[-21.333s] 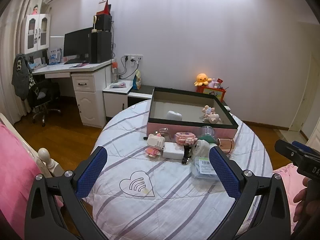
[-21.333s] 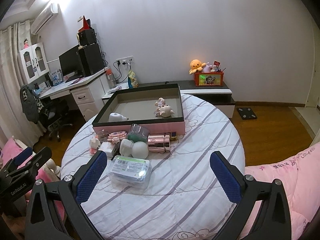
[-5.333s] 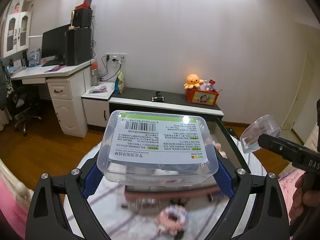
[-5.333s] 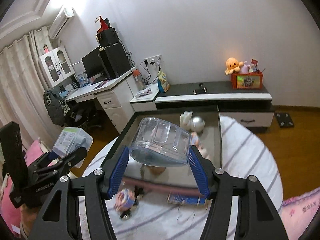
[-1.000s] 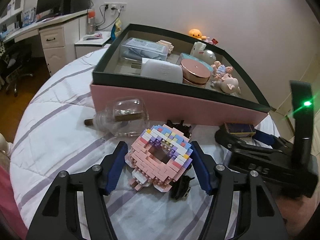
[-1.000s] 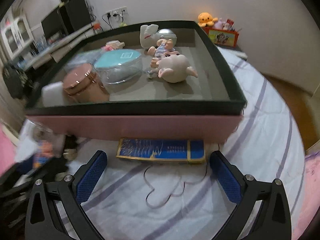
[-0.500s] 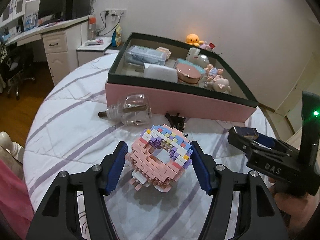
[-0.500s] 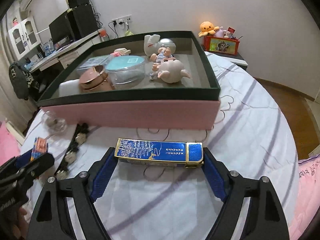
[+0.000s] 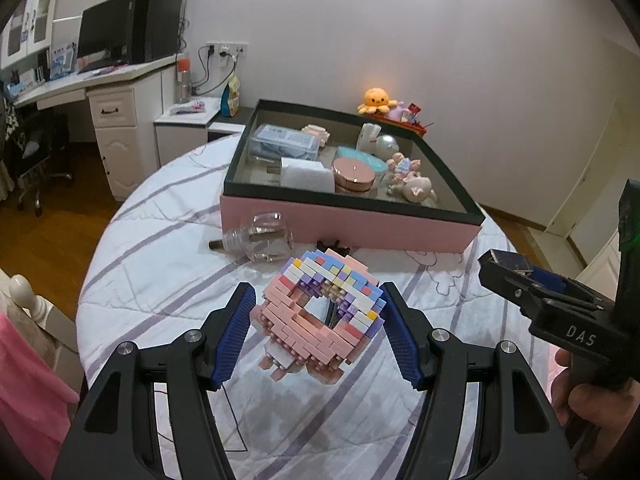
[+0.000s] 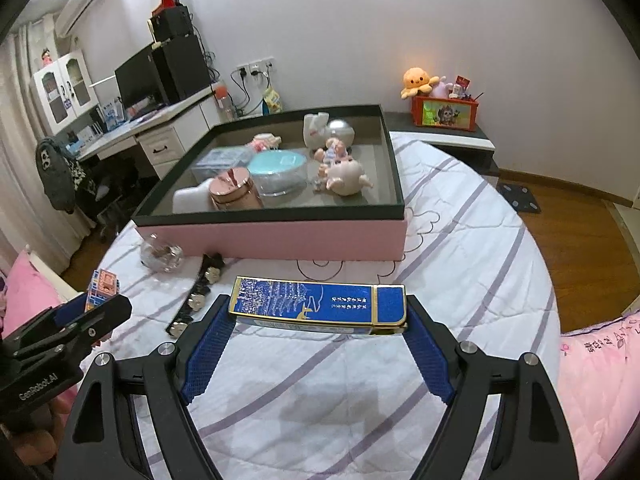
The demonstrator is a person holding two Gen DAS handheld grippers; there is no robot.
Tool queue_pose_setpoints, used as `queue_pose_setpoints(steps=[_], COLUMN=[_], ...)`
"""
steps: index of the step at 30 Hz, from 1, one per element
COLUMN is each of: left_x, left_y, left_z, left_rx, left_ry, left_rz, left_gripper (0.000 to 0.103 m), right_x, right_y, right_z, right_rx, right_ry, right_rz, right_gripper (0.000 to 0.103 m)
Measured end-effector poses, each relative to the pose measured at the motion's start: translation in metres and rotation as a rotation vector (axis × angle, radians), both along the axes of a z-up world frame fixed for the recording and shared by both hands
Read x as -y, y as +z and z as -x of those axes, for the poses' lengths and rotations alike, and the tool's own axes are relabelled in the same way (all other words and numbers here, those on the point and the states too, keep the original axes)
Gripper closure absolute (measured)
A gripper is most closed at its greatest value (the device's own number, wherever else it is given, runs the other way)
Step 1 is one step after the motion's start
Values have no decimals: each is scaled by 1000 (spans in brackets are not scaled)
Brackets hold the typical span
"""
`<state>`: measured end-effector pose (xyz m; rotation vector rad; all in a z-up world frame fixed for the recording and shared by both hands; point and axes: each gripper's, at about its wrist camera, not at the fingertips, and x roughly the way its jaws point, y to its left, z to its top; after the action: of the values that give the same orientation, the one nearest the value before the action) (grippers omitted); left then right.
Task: Organize rigid objects
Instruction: 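Grasp the pink block figure with the left tool while the right grasps the blue card box, then lower the block figure and card box into the box and open both tools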
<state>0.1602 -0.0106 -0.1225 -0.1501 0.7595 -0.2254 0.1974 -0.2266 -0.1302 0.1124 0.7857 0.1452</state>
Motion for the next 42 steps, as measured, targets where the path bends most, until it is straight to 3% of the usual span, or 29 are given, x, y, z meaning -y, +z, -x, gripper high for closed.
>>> queue_pose_setpoints(steps=[8, 17, 24, 36, 40, 41, 42], left_x=[-6, -1, 10, 21, 21, 18, 16], left_y=[36, 70, 62, 37, 35, 36, 38], left_z=[-20, -88, -135, -172, -176, -173, -171], left_rx=[90, 162, 144, 79, 79, 93, 98], left_ry=[4, -1, -11, -21, 3, 16, 21], left_rz=[-11, -12, -19, -46, -68, -65, -64], left_gripper=[38, 38, 38, 37, 1, 0, 0], right_x=[1, 1, -2, 0, 0, 0, 1], right_y=[35, 74, 62, 36, 31, 31, 30], right_z=[-12, -71, -114, -149, -152, -153, -153], right_rx=[74, 141, 103, 43, 30, 29, 23], right_ry=[21, 32, 41, 43, 54, 56, 52], right_rz=[3, 10, 3, -13, -23, -30, -42], right_gripper=[19, 19, 19, 19, 17, 15, 5])
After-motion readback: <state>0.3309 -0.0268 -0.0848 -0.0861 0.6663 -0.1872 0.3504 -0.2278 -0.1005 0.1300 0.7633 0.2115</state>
